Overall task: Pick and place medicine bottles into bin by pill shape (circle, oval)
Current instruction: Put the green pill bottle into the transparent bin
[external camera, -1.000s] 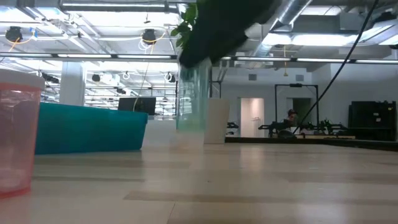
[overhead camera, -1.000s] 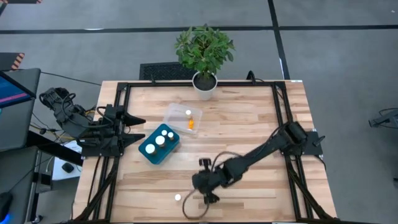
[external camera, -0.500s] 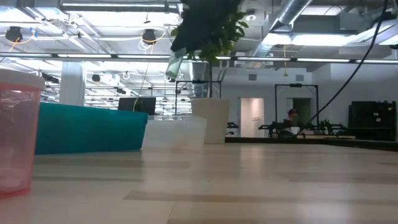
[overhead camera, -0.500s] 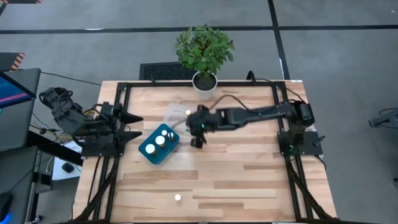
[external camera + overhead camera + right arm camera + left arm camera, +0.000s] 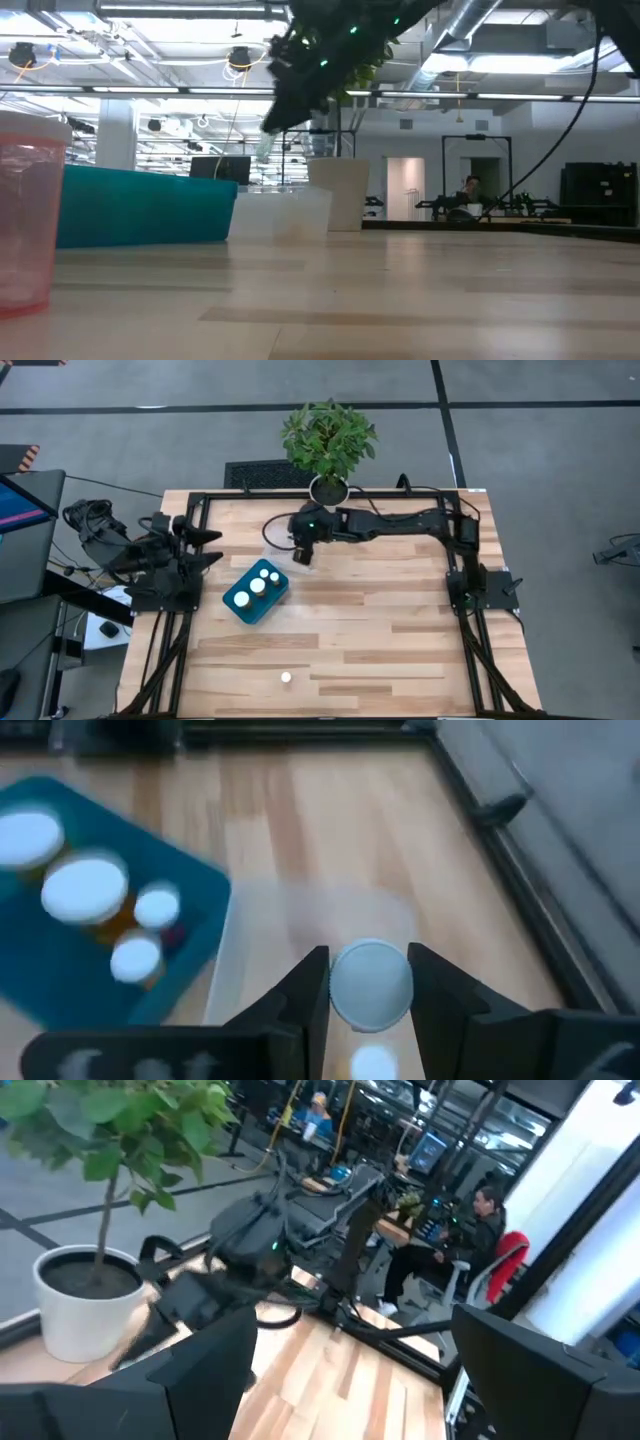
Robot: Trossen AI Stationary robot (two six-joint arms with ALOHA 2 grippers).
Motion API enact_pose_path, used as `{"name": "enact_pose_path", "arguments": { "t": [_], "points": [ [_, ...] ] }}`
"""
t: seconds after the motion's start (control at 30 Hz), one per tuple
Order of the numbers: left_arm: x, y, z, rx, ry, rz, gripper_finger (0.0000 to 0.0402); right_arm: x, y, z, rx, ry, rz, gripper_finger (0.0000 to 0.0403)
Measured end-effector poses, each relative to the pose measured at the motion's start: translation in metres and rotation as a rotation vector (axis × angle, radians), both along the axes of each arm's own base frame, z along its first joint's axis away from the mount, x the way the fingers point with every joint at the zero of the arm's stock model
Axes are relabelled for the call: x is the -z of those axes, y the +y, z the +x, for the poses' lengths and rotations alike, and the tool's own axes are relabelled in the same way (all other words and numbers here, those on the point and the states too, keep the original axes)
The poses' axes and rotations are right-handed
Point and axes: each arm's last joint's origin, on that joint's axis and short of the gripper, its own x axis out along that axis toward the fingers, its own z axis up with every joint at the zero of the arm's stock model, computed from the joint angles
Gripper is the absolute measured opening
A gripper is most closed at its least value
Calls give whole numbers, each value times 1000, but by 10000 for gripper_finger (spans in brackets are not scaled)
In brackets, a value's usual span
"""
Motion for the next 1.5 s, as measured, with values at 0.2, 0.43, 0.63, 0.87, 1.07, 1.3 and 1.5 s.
{"name": "enact_pose_path", "arguments": {
  "t": [0.2,0.43,0.63,0.87,1.07,1.3,1.5],
  "points": [
    [-1,3,-2,-43,-10,-3,328,23,-6,19,-73,101,-10,123],
    [-1,4,-3,-64,-17,-10,328,36,-15,42,-104,123,-52,123],
    [-1,4,-3,-67,-18,-12,328,58,-19,52,-123,220,-49,123],
    [-1,4,-3,-68,-19,-15,328,70,-21,53,-109,284,-77,123],
    [-1,4,-3,-69,-19,-14,328,70,-26,50,-84,305,-106,123],
    [-1,4,-3,-70,-19,-14,328,70,-35,48,-67,307,-101,123],
    [-1,4,-3,-70,-19,-14,328,70,-36,48,-60,299,-97,124]
  ]
}}
